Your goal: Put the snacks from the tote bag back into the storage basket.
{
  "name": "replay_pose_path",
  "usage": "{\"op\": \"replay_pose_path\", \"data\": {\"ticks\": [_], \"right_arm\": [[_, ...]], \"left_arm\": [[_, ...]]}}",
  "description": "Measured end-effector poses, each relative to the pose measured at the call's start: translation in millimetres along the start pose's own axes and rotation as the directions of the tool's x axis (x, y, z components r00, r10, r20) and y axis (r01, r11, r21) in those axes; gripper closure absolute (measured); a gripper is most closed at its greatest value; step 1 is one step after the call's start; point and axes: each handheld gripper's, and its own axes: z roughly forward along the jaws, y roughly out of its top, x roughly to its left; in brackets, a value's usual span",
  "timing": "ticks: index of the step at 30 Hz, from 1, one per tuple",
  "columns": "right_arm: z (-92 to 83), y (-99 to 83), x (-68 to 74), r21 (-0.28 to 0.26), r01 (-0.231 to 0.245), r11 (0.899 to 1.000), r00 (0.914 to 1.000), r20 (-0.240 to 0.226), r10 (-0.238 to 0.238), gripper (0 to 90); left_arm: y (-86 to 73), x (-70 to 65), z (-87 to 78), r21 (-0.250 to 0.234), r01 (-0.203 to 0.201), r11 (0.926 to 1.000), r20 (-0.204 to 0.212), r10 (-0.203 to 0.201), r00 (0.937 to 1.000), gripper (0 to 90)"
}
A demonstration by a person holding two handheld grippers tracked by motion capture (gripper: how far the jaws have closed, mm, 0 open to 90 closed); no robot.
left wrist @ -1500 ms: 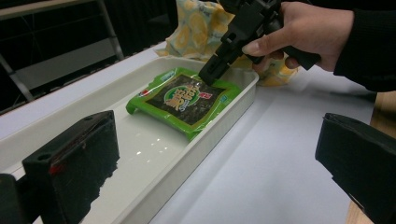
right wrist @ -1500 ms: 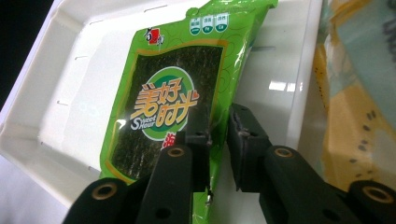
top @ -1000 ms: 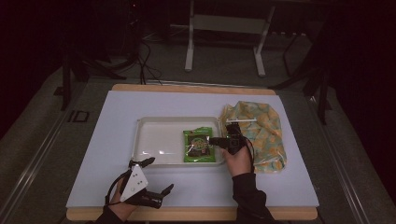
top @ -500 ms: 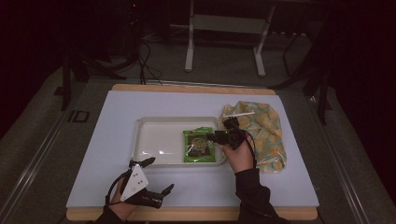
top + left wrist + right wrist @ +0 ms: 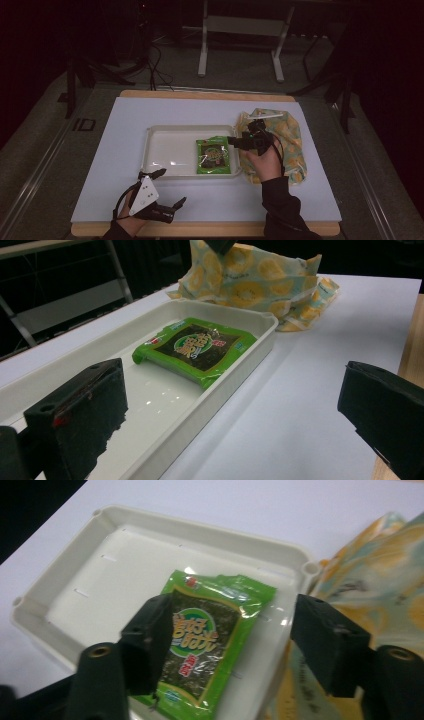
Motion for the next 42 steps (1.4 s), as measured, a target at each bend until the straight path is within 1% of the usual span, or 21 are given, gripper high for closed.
{"op": "replay_pose_path", "data": {"ticks": [3,6,7,8,9,11,13,15,19,21,24,26,28,30,33,34,36,37,38,40,42], "right_arm": [[-7.3,2.4,-3.9,-0.016,-0.001,1.000,0.9999,0.010,0.001,22.6],[-16.6,3.7,-9.0,-0.039,0.016,0.999,0.9997,0.021,-0.015,16.4],[-19.6,3.6,-11.3,-0.044,0.016,0.999,0.9998,0.009,-0.016,13.2],[-22.7,3.7,-13.6,-0.051,0.017,0.999,0.9998,0.008,-0.017,13.3],[-25.5,3.8,-15.3,-0.056,0.016,0.998,0.9996,0.025,-0.014,13.7],[-30.1,3.7,-19.7,-0.054,0.017,0.998,0.9994,0.030,-0.015,13.7],[-34.4,3.0,-23.3,-0.054,0.024,0.998,0.9987,0.046,-0.022,13.7],[-38.2,1.7,-26.9,-0.051,0.029,0.998,0.9972,0.070,-0.026,13.8],[-46.4,-1.6,-33.8,-0.065,0.029,0.997,0.9951,0.096,-0.022,13.8],[-50.5,-3.5,-36.7,-0.075,0.042,0.996,0.9934,0.110,-0.034,13.8],[-54.8,-5.6,-40.2,-0.083,0.044,0.996,0.9910,0.130,-0.033,13.8],[-61.0,-9.5,-45.5,-0.098,0.048,0.994,0.9897,0.139,-0.034,13.8],[-64.4,-13.1,-49.2,-0.109,0.054,0.993,0.9864,0.160,-0.036,13.8],[-67.0,-16.6,-53.5,-0.118,0.040,0.992,0.9881,0.152,-0.022,13.8],[-70.6,-23.7,-58.4,-0.123,0.043,0.991,0.9849,0.172,-0.022,13.9],[-72.3,-26.7,-59.9,-0.132,0.036,0.991,0.9835,0.181,-0.012,14.4],[-75.1,-32.9,-63.8,-0.148,0.017,0.989,0.9840,0.178,0.009,14.3],[-76.3,-36.3,-65.7,-0.163,0.010,0.987,0.9826,0.185,0.021,14.4],[-77.1,-39.5,-67.3,-0.167,0.007,0.986,0.9798,0.198,0.026,14.4],[-77.2,-45.5,-71.4,-0.164,0.006,0.986,0.9790,0.202,0.028,14.3],[-77.3,-52.1,-75.0,-0.162,0.010,0.987,0.9745,0.223,0.027,14.3]], "left_arm": [[-0.1,0.0,0.1,0.002,-0.003,1.0000,0.000,0.003,1.0000,0.2],[0.0,0.2,0.0,0.002,-0.002,1.0000,-0.001,0.002,1.0000,0.2],[-0.1,0.2,0.0,0.002,-0.002,1.0000,-0.001,0.002,1.0000,0.2],[-0.1,0.2,0.2,0.004,-0.003,1.0000,-0.002,0.003,1.0000,0.2],[-0.2,0.2,0.4,0.003,-0.002,1.0000,-0.001,0.002,1.0000,0.2],[-0.2,0.0,0.6,0.005,-0.003,1.0000,-0.002,0.003,1.0000,0.2],[-0.2,0.0,0.4,0.004,-0.002,1.0000,-0.002,0.002,1.0000,0.2],[-0.3,0.3,0.3,0.005,-0.002,1.0000,-0.002,0.002,1.0000,0.2],[-0.3,0.1,0.8,0.008,-0.002,1.0000,-0.001,0.002,1.0000,0.2],[-0.3,0.0,0.6,0.007,-0.003,1.0000,-0.001,0.003,1.0000,0.2],[-0.3,0.4,0.6,0.009,-0.002,1.0000,-0.001,0.002,1.0000,0.2],[-0.3,0.2,0.7,0.008,-0.002,1.0000,-0.001,0.002,1.0000,0.2],[-0.4,0.2,0.8,0.010,-0.003,0.9999,0.000,0.003,1.0000,0.2],[-0.3,0.2,0.9,0.010,-0.003,0.9999,0.002,0.003,1.0000,0.2],[-0.3,0.0,0.8,0.010,-0.002,0.9999,0.001,0.002,1.0000,0.2],[-0.3,0.3,0.9,0.011,-0.001,0.9999,0.000,0.001,1.0000,0.2],[-0.4,0.3,1.3,0.012,0.001,0.9999,0.000,-0.001,1.0000,0.2],[-0.4,0.3,1.5,0.013,-0.001,0.9999,0.001,0.001,1.0000,0.2],[-0.4,0.0,1.5,0.013,-0.003,0.9999,0.001,0.003,1.0000,0.2],[-0.3,-0.1,1.2,0.012,-0.003,0.9999,0.001,0.003,1.0000,0.2],[-0.4,0.0,1.1,0.012,0.000,0.9999,0.000,0.000,1.0000,0.2]]}}
